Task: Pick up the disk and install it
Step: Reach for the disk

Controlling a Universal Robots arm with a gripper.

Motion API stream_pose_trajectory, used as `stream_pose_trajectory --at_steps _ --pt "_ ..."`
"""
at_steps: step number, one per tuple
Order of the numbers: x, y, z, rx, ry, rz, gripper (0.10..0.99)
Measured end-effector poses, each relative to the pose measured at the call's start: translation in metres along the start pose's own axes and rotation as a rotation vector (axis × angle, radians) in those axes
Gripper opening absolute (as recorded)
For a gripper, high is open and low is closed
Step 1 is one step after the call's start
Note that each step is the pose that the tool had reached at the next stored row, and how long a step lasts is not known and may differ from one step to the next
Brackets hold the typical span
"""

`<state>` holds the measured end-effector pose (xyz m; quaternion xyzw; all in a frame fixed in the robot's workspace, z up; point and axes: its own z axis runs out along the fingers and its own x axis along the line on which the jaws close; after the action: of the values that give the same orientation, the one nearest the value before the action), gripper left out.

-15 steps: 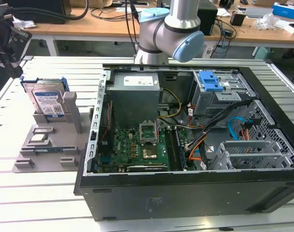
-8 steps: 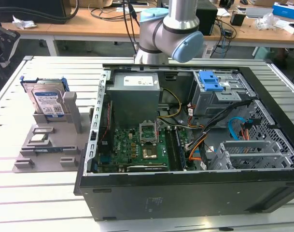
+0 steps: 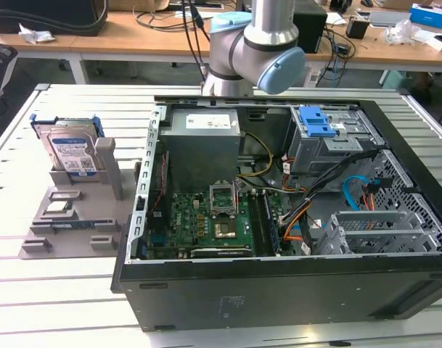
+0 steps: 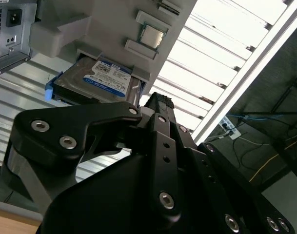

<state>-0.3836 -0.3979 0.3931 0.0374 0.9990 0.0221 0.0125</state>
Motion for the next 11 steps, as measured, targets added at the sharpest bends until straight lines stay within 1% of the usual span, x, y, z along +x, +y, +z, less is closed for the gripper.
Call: stream_pose_trajectory --at_steps 3,5,6,9,11 --pt "0.0019 0.0037 0.0002 0.000 0.0001 0.000 0.106" --pt "0.0022 0.0087 0.0004 0.001 0.0001 0.000 0.106" --pt "0.0025 0.0132 0.0006 0.002 0.0000 0.000 0.106" --pt "0.0029 0.0222 0.0011 0.005 -0.0002 0.000 0.106" --pt "0.0030 0.0270 0.0013 0.006 -0.0004 0.000 0.106"
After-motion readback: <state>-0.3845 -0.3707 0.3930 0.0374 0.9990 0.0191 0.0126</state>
